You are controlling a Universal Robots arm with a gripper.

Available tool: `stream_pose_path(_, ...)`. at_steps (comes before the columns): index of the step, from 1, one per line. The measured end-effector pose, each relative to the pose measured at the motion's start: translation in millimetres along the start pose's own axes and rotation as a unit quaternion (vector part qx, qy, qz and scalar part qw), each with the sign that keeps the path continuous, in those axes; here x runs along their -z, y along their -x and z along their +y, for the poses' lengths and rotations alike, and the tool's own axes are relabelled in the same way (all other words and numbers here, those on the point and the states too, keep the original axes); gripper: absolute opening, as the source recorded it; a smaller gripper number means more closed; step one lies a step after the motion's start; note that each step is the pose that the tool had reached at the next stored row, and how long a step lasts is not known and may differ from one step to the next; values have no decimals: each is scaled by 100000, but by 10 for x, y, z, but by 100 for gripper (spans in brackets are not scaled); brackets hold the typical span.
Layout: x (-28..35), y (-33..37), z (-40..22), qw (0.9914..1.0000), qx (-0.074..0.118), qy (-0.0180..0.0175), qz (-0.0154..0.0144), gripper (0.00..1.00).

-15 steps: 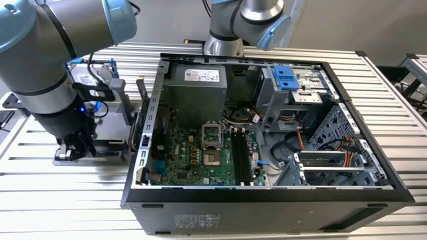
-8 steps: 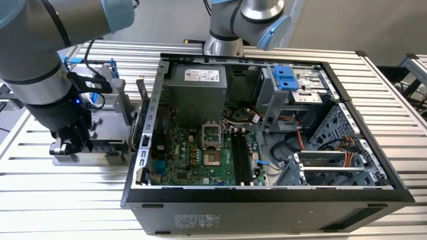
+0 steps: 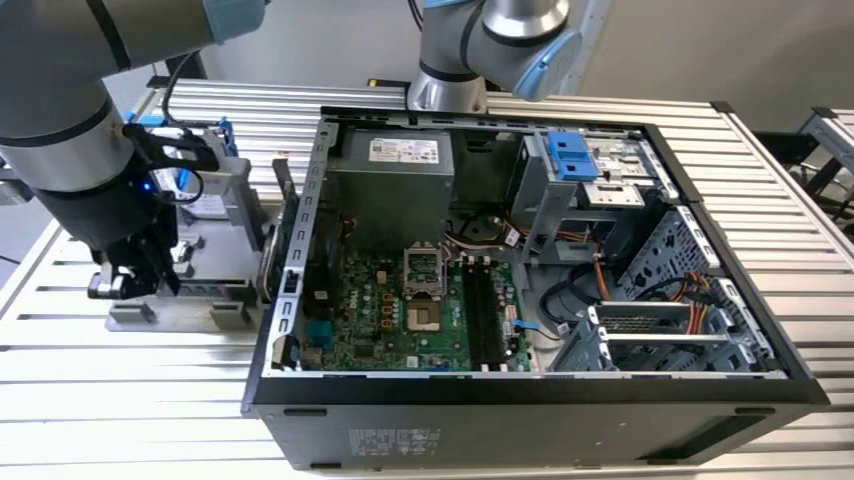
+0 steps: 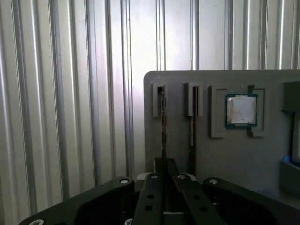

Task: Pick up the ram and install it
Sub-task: 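Pick up the ram and move it above insertion slot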

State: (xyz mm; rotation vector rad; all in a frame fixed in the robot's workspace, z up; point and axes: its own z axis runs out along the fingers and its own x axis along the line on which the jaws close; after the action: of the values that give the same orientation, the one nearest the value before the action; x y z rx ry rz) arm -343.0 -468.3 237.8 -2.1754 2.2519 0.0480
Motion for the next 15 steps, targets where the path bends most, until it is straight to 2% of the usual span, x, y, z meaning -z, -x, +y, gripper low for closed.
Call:
stream_pose_path(11,180,5,3,100000,91,7,6,0)
stream_pose_path(15,223,6,4,100000,94,3,3,0)
